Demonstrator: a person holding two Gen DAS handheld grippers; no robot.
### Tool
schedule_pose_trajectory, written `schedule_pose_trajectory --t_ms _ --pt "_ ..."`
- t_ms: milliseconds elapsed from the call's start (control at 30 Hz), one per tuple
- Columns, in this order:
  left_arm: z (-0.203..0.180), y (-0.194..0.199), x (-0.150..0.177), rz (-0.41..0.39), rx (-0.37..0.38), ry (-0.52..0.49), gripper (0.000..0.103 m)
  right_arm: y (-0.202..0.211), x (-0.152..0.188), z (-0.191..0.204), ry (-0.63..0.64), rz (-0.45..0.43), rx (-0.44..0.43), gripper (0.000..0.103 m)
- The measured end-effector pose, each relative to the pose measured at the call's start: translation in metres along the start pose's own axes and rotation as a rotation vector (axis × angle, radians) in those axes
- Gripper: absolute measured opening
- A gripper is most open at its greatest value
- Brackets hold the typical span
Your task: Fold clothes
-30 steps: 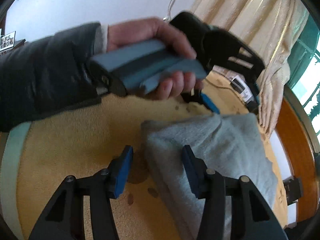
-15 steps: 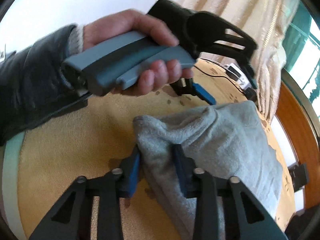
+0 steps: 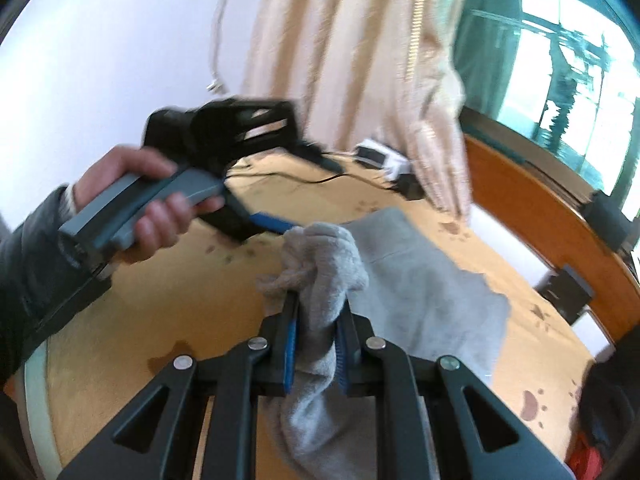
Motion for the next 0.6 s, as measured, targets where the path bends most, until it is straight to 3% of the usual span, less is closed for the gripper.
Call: schedule_pose_trajectory --t_ms 167,300,433,500,600 --pt "0.000 -0.007 0.014 0.077 -0.092 -0.044 0.085 0.015 -0.002 -0.013 -0.028 -0.020 0.018 0.017" --pt "0.001 -0.011 0.024 0.106 -0.055 0.004 0.085 0.020 -0.006 -0.017 -0.032 -0.030 0.022 0.017" --pt "0.000 -0.035 0.038 0.203 0.033 0.109 0.085 0.028 -0.005 -0.021 -0.051 -0.049 0.023 0.017" --pt "-0.003 -0.049 0.040 0.225 0.055 0.144 0.092 0.029 -0.003 -0.021 -0.055 -0.052 0.023 0.017" --pt "-0.007 -0.067 0.038 0.235 -0.021 0.118 0.095 0.031 0.000 -0.022 -0.062 -0.057 0.023 0.017"
Point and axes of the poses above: each gripper's, at about its wrist camera, not at the fingertips, and y roughly against the way its jaws point, z to its left, x to its underside, the point moved 8 cm from there along -y, roughly the way its jaws point, and after that the axes turned 6 degrees about x, right-handed, at the moved point
